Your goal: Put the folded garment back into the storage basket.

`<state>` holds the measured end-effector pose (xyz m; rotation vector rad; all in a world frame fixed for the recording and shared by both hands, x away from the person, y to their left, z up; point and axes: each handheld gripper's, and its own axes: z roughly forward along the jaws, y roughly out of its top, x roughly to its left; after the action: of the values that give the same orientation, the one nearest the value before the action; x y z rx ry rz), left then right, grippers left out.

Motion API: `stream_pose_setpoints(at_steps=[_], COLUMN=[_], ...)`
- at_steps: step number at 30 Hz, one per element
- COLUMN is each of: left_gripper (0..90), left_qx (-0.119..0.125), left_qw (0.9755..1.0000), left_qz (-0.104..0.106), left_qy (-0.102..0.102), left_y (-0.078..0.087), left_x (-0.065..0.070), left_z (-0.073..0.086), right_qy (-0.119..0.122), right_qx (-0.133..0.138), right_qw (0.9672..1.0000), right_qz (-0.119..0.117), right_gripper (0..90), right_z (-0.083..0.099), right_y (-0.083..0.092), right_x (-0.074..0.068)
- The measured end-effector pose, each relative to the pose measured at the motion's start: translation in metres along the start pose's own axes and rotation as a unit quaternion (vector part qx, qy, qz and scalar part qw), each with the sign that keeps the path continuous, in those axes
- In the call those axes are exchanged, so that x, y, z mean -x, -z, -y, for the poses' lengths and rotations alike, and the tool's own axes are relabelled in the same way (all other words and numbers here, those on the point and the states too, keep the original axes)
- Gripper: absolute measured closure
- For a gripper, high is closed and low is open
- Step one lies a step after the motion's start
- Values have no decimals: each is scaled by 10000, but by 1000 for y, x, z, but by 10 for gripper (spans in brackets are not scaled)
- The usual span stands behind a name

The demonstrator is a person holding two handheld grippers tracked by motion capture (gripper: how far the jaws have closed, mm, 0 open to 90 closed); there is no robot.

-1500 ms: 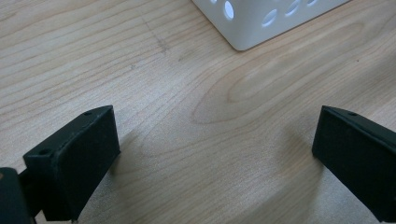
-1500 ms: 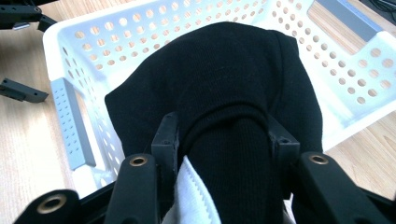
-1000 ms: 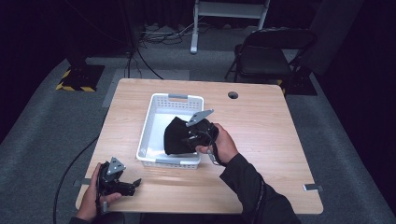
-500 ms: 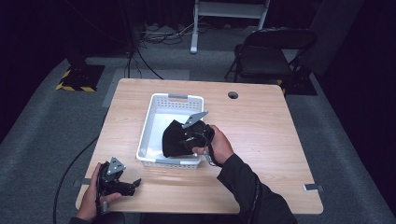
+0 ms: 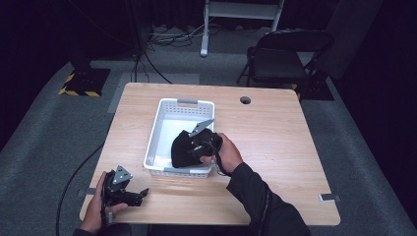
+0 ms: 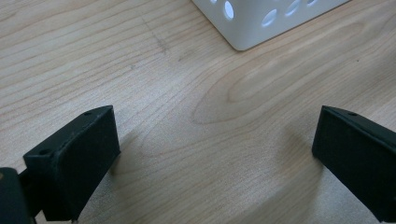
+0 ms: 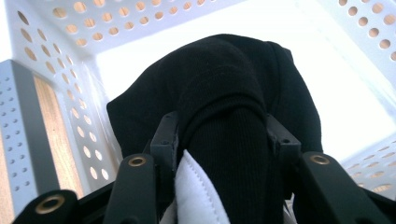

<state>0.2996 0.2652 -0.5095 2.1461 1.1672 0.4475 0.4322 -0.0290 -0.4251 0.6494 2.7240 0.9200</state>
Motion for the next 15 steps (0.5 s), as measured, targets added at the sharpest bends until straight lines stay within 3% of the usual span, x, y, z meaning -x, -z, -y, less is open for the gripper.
stream_pose_setpoints(at_steps=[15], left_gripper=[7], left_qx=[-1], left_qw=[10000], left_qz=[0], left_qy=[-2], left_y=[0], left_x=[0], left_z=[0], right_qy=[-35], right_qx=[-80], right_qw=[10000], right_qz=[35], right_gripper=[544], right_z=[2], right_y=[-6], right_x=[4])
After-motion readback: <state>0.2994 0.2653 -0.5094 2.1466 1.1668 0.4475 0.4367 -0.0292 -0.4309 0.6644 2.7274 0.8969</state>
